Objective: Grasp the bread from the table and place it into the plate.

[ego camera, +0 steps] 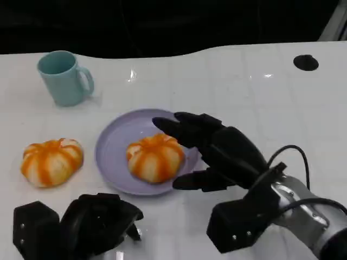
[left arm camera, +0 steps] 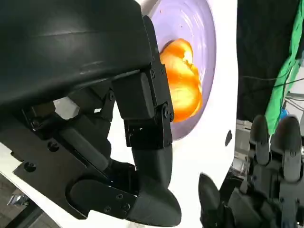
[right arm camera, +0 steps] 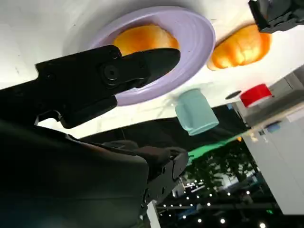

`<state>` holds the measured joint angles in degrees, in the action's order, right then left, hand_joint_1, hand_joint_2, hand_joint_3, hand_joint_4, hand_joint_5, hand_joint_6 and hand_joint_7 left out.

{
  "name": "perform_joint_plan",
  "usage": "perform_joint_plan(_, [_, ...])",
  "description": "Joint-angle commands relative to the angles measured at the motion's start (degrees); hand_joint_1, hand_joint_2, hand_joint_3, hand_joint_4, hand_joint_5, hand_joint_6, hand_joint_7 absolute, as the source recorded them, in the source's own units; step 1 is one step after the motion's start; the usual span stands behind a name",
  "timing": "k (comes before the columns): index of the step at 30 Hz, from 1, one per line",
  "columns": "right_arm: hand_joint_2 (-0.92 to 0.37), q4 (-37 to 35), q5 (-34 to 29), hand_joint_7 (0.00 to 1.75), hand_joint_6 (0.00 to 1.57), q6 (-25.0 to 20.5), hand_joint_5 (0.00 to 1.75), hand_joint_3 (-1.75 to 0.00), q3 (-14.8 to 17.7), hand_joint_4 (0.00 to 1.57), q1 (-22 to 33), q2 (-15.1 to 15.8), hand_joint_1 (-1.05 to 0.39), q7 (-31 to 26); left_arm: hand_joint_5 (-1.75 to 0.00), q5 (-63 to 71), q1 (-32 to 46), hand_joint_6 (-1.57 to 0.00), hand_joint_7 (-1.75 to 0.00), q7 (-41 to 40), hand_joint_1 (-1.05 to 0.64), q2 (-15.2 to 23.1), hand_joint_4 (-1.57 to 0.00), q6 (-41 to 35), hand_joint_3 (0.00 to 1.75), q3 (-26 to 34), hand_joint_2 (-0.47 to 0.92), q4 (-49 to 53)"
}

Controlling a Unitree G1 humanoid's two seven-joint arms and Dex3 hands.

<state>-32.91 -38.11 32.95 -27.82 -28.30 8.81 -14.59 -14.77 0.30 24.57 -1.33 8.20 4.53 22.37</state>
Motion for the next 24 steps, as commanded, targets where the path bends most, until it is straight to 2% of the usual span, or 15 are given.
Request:
perform_joint_plan(1, [-0.9, 2.5, 3.5, 0.19, 0.62, 3.5, 0.75, -0.01, 2.9, 0.44, 3.7, 0.6, -0.37, -2.3, -1.47, 0.1, 0.5, -1.57, -0.26, -0.4, -1.05, 0.6, -0.89, -0.5, 0.59, 0.1, 0.44, 0.1])
perform_joint_plan(3, [-0.89, 3.2, 4.3, 0.31, 0.78, 4.7, 1.04, -0.01, 4.0, 0.59, 5.1, 0.3, -0.29, -3.5, -1.47, 0.1, 0.4, -1.57, -0.26, -0.4, -1.05, 0.5, -0.9, -0.5, 0.59, 0.1, 0.43, 0.2])
perform_joint_plan(4, [-0.89, 3.8, 4.4, 0.44, 0.83, 5.0, 1.24, -0.01, 4.4, 0.66, 5.8, 0.3, -0.25, -4.0, -1.47, 0.1, 0.4, -1.57, -0.25, -0.3, -1.05, 0.5, -0.9, -0.3, 0.6, 0.1, 0.43, 0.3])
perform_joint_plan(6, [-0.88, 4.8, 4.6, 0.8, 0.79, 6.0, 1.47, -0.05, 5.2, 0.7, 7.3, 0.5, -0.21, -5.1, -1.47, 0.1, 0.3, -1.57, -0.25, -0.1, -1.05, 0.5, -0.9, 0.1, 0.61, 0.1, 0.43, 0.6])
perform_joint_plan(7, [-0.79, 5.1, 4.5, 1.01, 0.73, 6.4, 1.55, -0.26, 5.6, 0.7, 7.8, 0.6, -0.2, -5.3, -1.47, 0.1, 0.2, -1.57, -0.25, -0.1, -1.05, 0.6, -0.9, 0.3, 0.61, 0.1, 0.43, 0.8])
perform_joint_plan(8, [-0.63, 5.3, 4.5, 1.12, 0.7, 6.7, 1.59, -0.56, 5.8, 0.69, 8.0, 0.7, -0.19, -5.4, -1.48, 0.2, 0.2, -1.57, -0.25, -0.1, -1.05, 0.6, -0.9, 0.4, 0.61, 0.1, 0.44, 0.8])
perform_joint_plan(10, [-0.44, 6.3, 4.1, 1.29, 0.67, 7.9, 1.67, -0.95, 6.4, 0.68, 9.6, 1.7, -0.21, -6.0, -1.48, 0.4, 0.3, -1.57, -0.25, -0.1, -1.05, 0.7, -0.9, 0.4, 0.61, -0.1, 0.44, 0.6])
perform_joint_plan(12, [-0.37, 7.5, 3.4, 1.41, 0.63, 8.7, 1.72, -1.08, 7.0, 0.66, 11.1, 2.7, -0.22, -6.3, -1.48, 0.5, 0.4, -1.57, -0.26, -0.1, -1.05, 0.8, -0.9, 0.3, 0.6, -0.1, 0.44, 0.4])
perform_joint_plan(18, [-0.36, 10.0, 2.6, 1.5, 0.59, 11.1, 1.74, -1.11, 8.6, 0.64, 15.8, 5.6, -0.27, -6.7, -1.49, 0.7, 0.6, -1.57, -0.27, -0.4, -1.05, 0.8, -0.89, 0.2, 0.54, -0.3, 0.47, -0.1])
perform_joint_plan(24, [-0.39, 13.0, 3.8, 1.48, 0.58, 11.4, 1.71, -1.05, 10.3, 0.62, 21.4, 8.0, -0.31, -5.2, -1.49, 0.4, 0.8, -1.57, -0.28, -0.6, -1.05, 0.7, -0.9, -0.5, 0.52, -0.2, 0.49, -0.7])
